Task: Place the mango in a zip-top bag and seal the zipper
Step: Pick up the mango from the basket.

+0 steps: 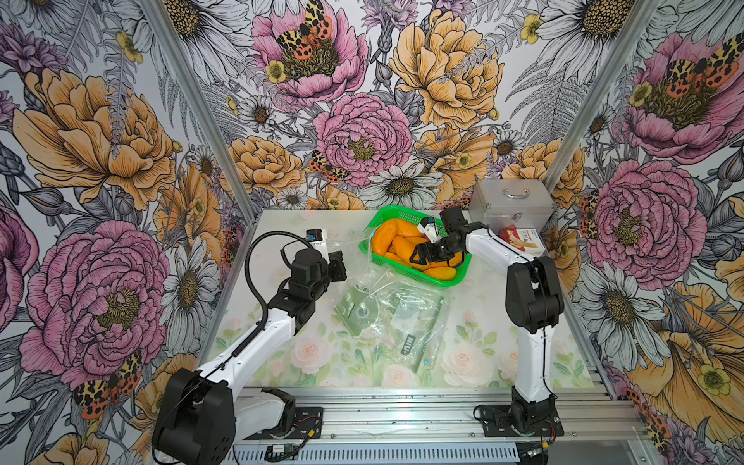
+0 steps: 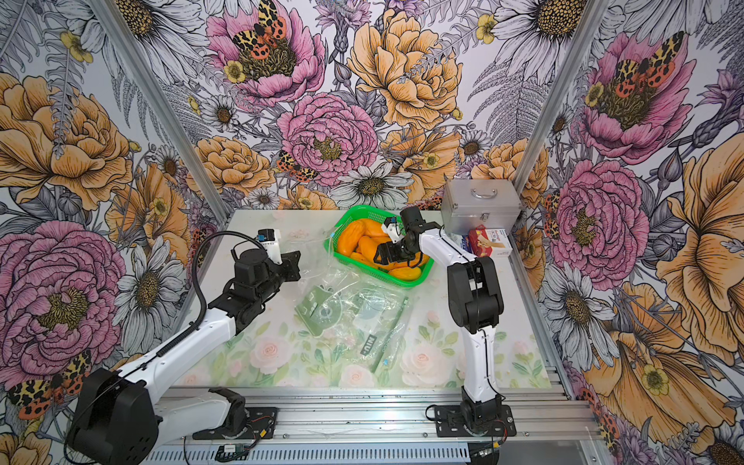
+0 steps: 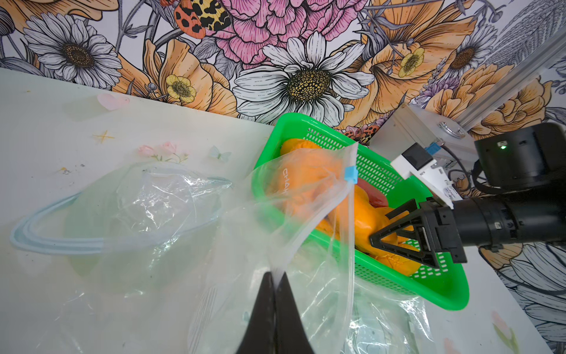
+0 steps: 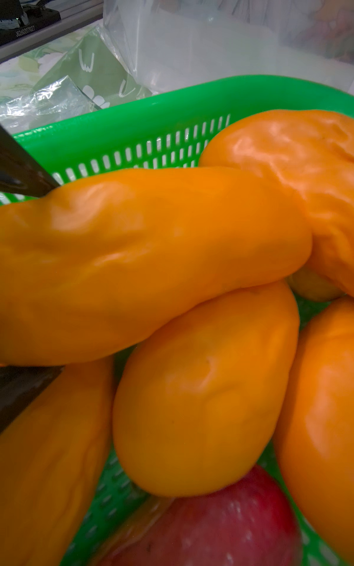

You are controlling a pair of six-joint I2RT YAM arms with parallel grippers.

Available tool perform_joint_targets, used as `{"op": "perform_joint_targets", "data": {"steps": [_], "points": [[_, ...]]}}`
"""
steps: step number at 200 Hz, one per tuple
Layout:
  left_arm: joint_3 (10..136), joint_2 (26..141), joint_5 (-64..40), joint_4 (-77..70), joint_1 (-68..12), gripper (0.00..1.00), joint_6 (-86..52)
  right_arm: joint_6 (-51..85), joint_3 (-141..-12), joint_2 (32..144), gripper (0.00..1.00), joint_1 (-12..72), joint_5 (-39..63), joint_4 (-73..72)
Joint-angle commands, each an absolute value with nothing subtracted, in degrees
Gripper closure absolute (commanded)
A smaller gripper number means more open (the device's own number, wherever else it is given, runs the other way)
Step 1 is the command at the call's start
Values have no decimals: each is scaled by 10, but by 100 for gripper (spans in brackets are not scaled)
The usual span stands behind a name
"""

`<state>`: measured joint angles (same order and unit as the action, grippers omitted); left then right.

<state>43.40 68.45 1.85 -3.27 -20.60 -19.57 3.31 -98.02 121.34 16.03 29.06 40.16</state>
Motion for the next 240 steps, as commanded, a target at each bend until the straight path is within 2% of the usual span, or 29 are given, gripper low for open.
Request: {"op": "perform_joint_targets", "data": {"steps": [1, 19, 56, 83, 109, 124, 202, 240], "points": [[450, 692, 7, -44, -201, 100, -199, 23, -1006, 1232, 20, 156, 312, 402], [451, 694, 7, -43, -201, 100, -201, 23, -1009, 1240, 29, 156, 317, 402], [450, 696, 8, -44, -201, 100, -203, 32, -1006, 1231, 63, 156, 315, 401], [453, 696, 4, -44, -201, 100, -202, 41, -1001, 1210, 76, 154, 304, 401], [453, 695, 3, -44, -201, 100, -200, 48, -998, 1187, 95, 155, 290, 400], [453, 695, 1, -44, -201, 100, -200, 53, -994, 1174, 100, 154, 277, 400], [455, 698, -6, -52, -200, 100, -200, 95, -953, 1103, 100, 154, 242, 399], [455, 704, -19, -68, -198, 100, -200, 182, -909, 1045, 100, 165, 257, 398]]}}
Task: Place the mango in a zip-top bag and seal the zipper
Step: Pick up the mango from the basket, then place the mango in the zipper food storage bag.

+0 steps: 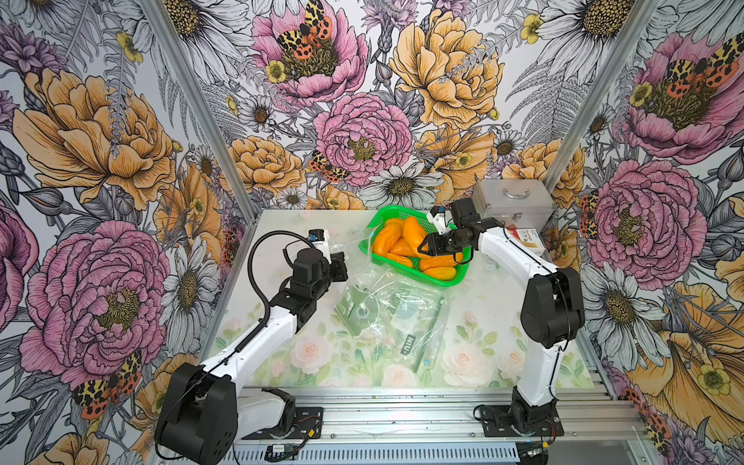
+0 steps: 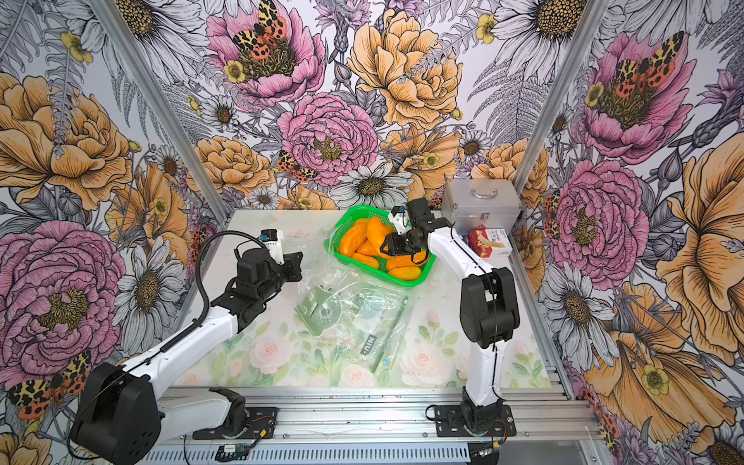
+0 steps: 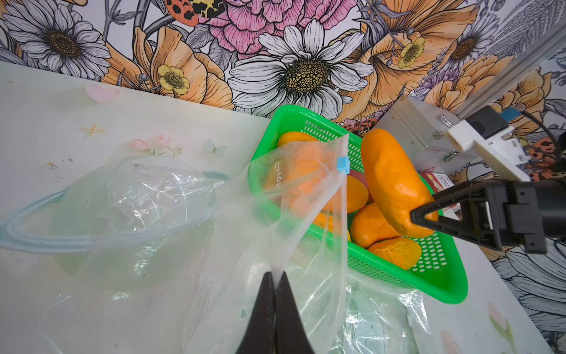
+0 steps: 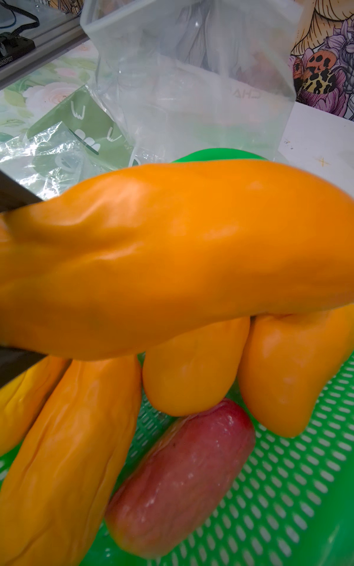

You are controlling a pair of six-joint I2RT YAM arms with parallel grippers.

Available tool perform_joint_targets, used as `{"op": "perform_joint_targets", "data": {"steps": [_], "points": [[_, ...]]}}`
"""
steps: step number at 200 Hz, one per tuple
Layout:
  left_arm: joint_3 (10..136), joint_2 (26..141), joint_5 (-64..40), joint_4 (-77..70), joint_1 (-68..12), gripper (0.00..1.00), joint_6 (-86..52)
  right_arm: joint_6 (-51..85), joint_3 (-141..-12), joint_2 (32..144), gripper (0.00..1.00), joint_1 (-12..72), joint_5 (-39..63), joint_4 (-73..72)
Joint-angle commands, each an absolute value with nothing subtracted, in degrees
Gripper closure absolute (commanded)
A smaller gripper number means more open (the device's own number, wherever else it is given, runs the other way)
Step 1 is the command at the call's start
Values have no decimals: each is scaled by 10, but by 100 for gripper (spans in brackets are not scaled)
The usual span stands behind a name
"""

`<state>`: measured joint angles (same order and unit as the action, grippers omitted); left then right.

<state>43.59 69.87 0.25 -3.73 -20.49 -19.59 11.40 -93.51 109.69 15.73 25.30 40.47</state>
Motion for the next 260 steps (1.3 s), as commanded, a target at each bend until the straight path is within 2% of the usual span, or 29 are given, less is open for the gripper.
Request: {"op": "perform_joint_targets", "data": {"steps": [1, 56, 89, 148, 260], "points": [[456, 703, -20, -69, -198, 100, -199, 184, -907, 1043, 100, 166, 257, 399], [448, 712, -50, -101, -200, 100, -187, 306, -790, 919, 100, 255, 272, 375], [443, 717, -70, -111, -201, 100, -183, 367, -765, 894, 100, 312, 289, 346], [430, 707, -93, -116, -206, 100, -163, 412, -806, 946, 100, 368, 315, 321], [380, 671, -119, -115, -251, 100, -138, 469, -926, 1056, 100, 374, 338, 295]]}}
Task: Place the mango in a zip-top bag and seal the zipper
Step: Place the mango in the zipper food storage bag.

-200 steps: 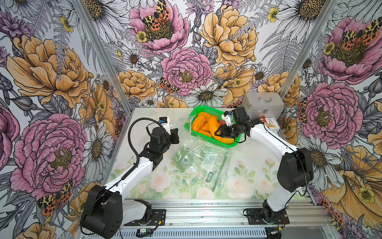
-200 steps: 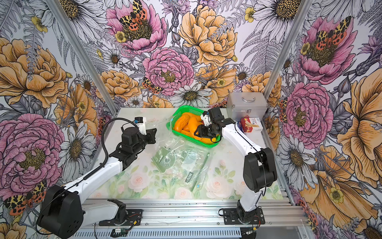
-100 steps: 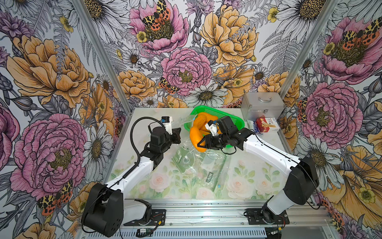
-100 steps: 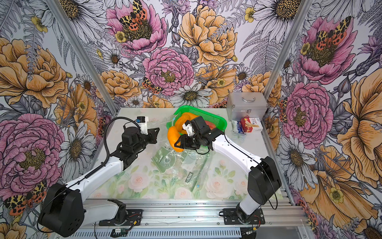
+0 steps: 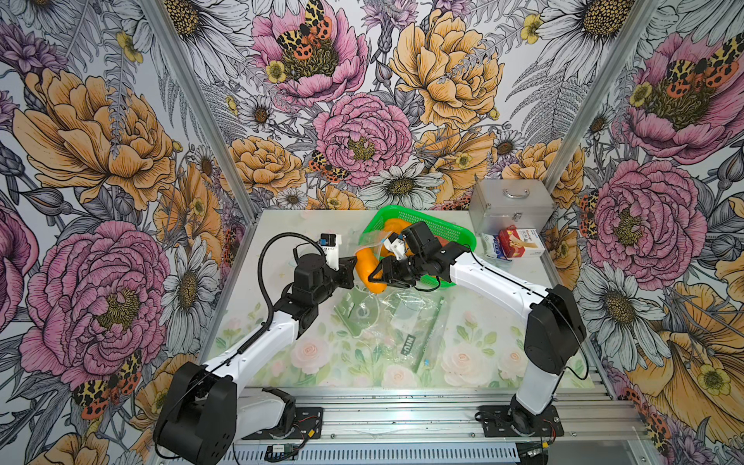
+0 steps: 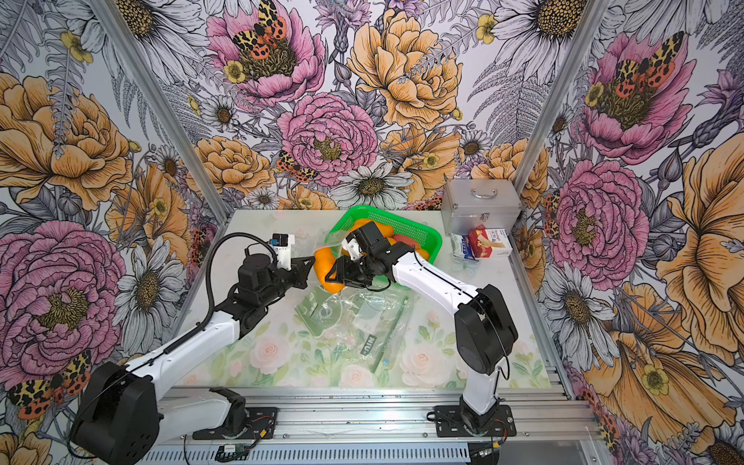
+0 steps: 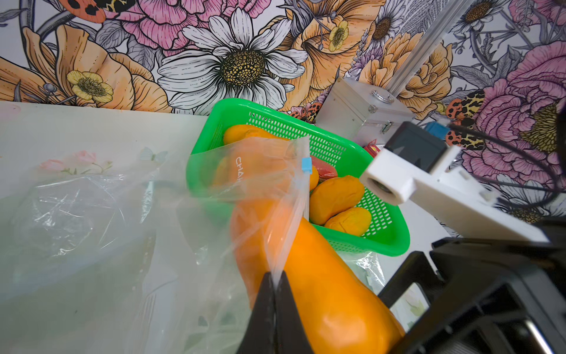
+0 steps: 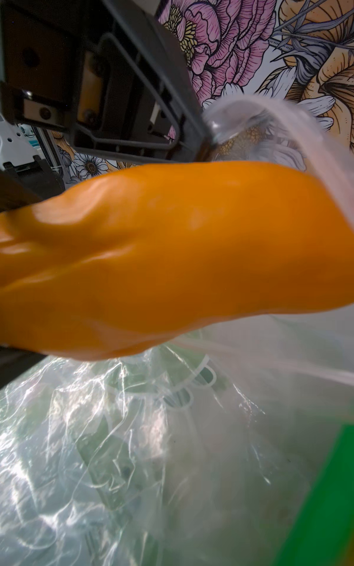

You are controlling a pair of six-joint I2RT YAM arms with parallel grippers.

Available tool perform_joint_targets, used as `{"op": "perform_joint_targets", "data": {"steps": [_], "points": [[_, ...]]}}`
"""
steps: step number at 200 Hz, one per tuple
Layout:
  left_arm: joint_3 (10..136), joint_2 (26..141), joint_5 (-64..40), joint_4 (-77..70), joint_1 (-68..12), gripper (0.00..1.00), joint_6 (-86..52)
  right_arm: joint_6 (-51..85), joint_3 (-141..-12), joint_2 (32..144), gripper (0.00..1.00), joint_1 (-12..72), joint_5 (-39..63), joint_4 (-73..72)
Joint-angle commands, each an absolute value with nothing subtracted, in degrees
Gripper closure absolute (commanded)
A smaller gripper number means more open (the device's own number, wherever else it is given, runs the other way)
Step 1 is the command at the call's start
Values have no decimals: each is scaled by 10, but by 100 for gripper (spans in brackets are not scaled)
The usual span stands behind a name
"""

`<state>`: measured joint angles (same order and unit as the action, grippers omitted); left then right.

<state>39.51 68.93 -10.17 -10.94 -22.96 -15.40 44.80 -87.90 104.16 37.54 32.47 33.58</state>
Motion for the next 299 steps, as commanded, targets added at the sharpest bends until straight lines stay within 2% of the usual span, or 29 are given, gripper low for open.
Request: {"op": "perform_joint_targets", "data": {"steps": [1, 108, 146, 176, 225, 248, 299], "points": [[380, 671, -118, -115, -252, 100, -139, 469, -927, 1057, 100, 374, 338, 296], [377, 661, -99, -115, -295, 100, -186, 548, -988, 1100, 99, 362, 265, 233], [370, 641, -79, -115, -291, 100, -208, 551, -989, 1104, 86, 366, 213, 233], [376, 638, -85, -109, -272, 100, -229, 545, -980, 1102, 71, 375, 180, 234], [378, 630, -77, -100, -237, 100, -256, 529, -982, 1103, 49, 389, 174, 234], [376, 626, -73, -96, -228, 100, -260, 519, -983, 1098, 43, 393, 173, 235], [378, 626, -69, -93, -208, 100, -267, 496, -968, 1072, 23, 401, 155, 234]]}}
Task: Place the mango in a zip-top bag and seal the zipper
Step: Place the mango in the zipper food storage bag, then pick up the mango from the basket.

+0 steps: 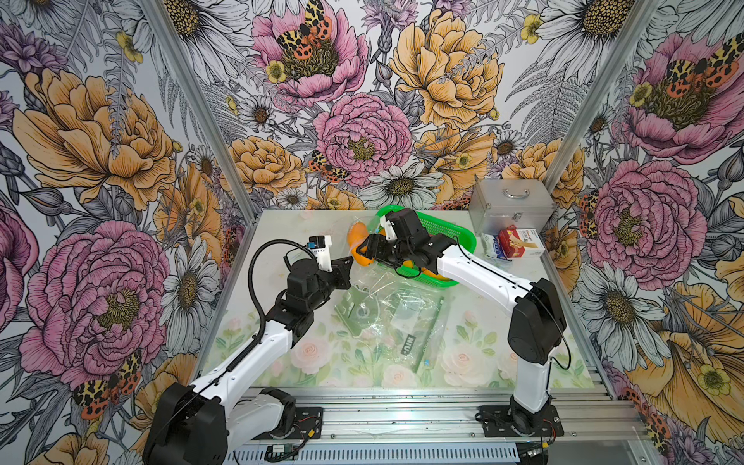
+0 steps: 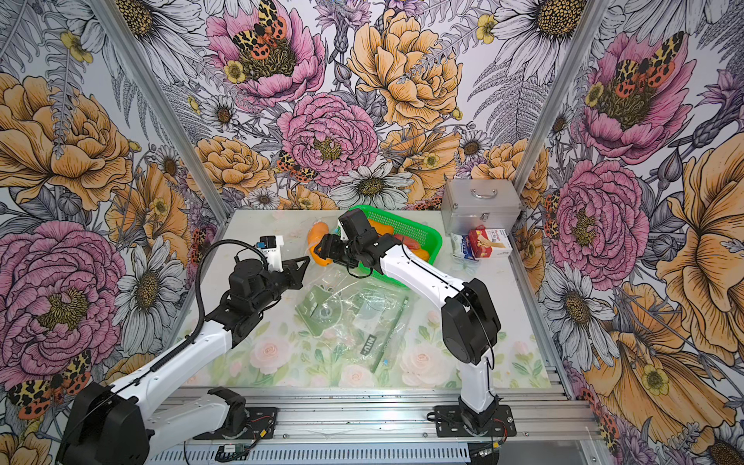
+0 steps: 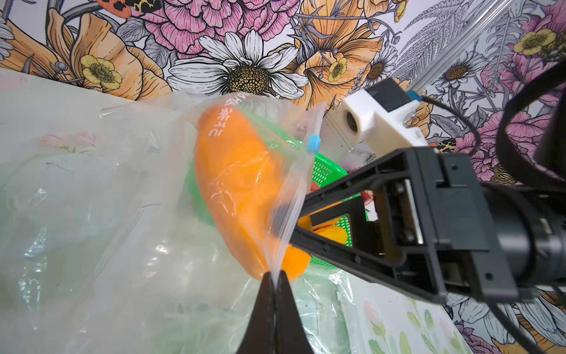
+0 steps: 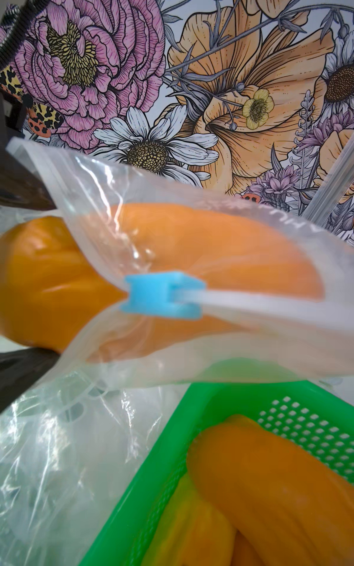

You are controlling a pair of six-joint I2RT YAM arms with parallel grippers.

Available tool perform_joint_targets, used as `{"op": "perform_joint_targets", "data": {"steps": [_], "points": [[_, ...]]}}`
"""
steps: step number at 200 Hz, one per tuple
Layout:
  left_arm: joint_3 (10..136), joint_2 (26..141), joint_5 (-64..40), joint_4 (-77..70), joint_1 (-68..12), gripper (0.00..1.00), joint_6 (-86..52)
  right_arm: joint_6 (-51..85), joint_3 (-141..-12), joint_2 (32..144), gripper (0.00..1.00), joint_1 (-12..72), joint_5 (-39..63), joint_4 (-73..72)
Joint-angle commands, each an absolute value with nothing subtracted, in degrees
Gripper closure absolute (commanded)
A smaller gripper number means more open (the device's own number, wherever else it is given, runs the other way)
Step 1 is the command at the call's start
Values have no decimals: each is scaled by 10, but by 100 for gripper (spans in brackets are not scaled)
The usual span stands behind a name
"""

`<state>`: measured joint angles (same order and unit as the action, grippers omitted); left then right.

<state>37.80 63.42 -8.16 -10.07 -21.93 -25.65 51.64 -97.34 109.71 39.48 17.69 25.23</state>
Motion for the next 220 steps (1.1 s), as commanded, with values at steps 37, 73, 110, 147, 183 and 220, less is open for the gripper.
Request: {"op": "perform_joint_targets", "data": {"steps": [37, 73, 110, 147, 183, 220], "points": [[385, 628, -69, -93, -196, 100, -270, 485, -952, 1053, 25, 402, 154, 235], [381, 624, -69, -93, -185, 100, -275, 433, -937, 998, 28, 401, 92, 275], [382, 622, -66, -93, -179, 100, -278, 403, -931, 959, 27, 383, -1, 319], [383, 619, -62, -93, -177, 100, -281, 406, -960, 1010, 22, 337, 3, 319], [384, 619, -62, -93, -176, 100, -280, 386, -1033, 1103, 9, 315, -10, 319], [383, 620, -65, -94, -175, 100, -280, 410, -1104, 1194, 1, 285, 18, 319]]}}
